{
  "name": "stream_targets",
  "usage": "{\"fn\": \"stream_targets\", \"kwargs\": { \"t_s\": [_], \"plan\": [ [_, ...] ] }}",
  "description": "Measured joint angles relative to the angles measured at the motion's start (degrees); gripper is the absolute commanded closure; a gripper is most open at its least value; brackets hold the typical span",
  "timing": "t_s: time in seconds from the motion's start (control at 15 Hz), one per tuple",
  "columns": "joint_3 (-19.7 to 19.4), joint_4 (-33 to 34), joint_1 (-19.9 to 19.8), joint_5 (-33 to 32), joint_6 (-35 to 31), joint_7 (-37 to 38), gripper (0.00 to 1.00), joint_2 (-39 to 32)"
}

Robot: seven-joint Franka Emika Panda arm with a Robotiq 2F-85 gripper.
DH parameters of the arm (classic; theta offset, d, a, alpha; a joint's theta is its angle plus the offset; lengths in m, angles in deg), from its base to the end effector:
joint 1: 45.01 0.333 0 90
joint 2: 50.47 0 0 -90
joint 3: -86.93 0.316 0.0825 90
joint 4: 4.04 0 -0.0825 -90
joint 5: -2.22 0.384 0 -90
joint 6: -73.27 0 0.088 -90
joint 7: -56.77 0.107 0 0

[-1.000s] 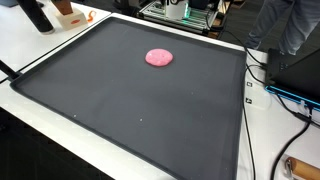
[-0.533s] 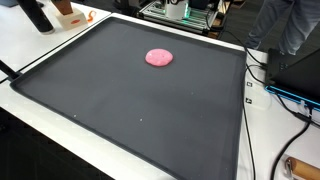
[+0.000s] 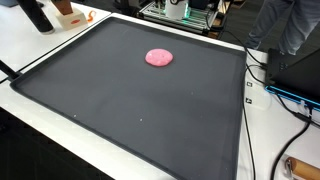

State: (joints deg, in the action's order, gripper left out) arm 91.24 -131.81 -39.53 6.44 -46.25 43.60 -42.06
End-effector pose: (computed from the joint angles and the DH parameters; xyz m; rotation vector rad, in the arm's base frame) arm 0.4909 0.0891 0.4344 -3.0376 -0.5586 -0.0064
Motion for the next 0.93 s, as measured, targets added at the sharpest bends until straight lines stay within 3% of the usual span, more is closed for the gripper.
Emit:
{"fn": "stream_targets", "kwargs": {
  "t_s": [0.2,0.47,0.67,0.93],
  "plan": [
    [-3.9,1.9,-1.8,5.1,1.2,-4.4,0.97,-2.4],
    [-8.3,4.3,-4.7,16.3,4.3,-17.9,0.97,-6.7],
    [-9.9,5.7,-7.5,23.4,8.8,-28.2,0.97,-10.6],
    [-10.4,7.5,-11.3,27.3,13.4,-37.9,0.97,-15.9]
  ]
}}
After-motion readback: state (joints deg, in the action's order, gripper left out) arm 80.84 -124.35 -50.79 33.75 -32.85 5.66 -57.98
